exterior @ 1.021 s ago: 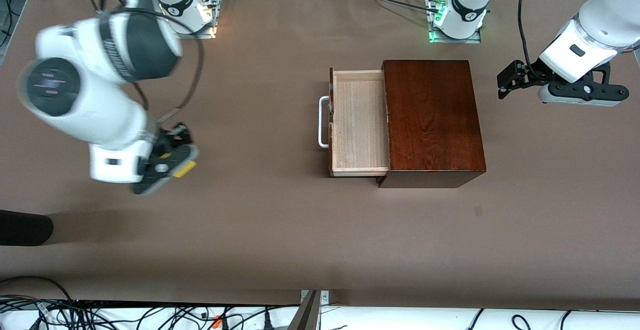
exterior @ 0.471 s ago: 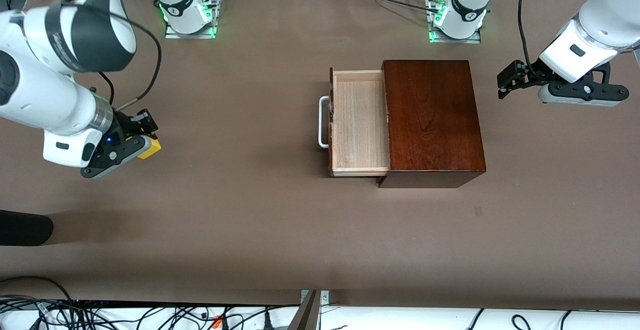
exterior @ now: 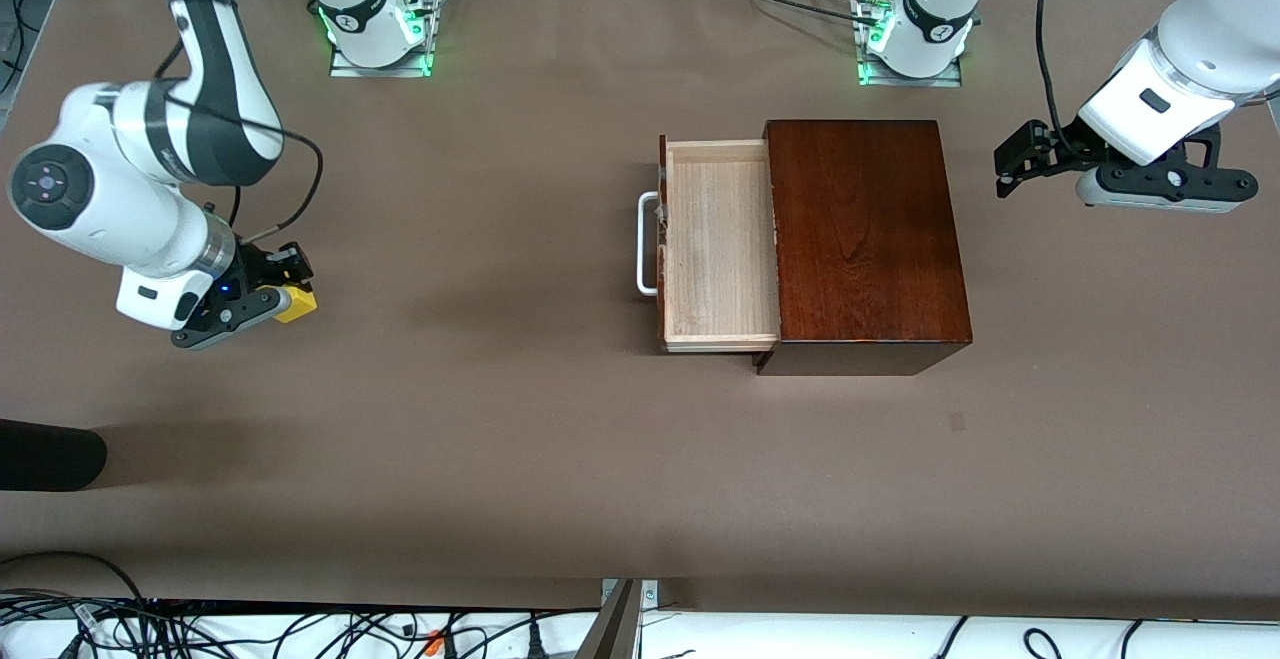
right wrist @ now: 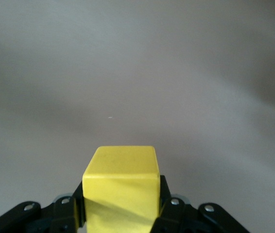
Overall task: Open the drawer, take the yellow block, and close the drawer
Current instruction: 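Lift the yellow cube out and carry it beside the box with the right gripper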
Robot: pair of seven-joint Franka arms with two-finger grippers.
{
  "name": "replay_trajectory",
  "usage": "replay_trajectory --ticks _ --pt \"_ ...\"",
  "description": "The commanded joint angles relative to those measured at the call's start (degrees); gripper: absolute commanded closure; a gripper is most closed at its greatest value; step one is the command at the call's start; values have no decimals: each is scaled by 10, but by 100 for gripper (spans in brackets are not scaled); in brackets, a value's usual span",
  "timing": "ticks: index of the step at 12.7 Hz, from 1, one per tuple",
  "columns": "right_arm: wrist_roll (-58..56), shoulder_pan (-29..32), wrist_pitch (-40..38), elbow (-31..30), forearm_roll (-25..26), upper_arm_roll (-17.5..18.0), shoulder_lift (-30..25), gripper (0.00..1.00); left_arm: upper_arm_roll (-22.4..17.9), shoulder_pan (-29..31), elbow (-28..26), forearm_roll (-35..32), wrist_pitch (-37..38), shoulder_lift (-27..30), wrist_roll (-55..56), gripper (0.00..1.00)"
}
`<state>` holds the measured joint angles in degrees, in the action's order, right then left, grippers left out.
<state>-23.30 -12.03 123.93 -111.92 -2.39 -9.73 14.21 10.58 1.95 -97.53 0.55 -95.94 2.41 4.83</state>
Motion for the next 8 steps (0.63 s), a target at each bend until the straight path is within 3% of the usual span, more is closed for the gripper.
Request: replay_trajectory --ticks 1,5,8 --pt "61 12 88 -69 -10 13 1 100 -2 -2 11 9 11 -1 -10 0" --pt "188 13 155 -65 -10 67 67 100 1 -3 11 9 11 -1 -10 0" --pt "215 13 209 -65 -10 75 109 100 2 -2 11 9 11 -1 -10 0"
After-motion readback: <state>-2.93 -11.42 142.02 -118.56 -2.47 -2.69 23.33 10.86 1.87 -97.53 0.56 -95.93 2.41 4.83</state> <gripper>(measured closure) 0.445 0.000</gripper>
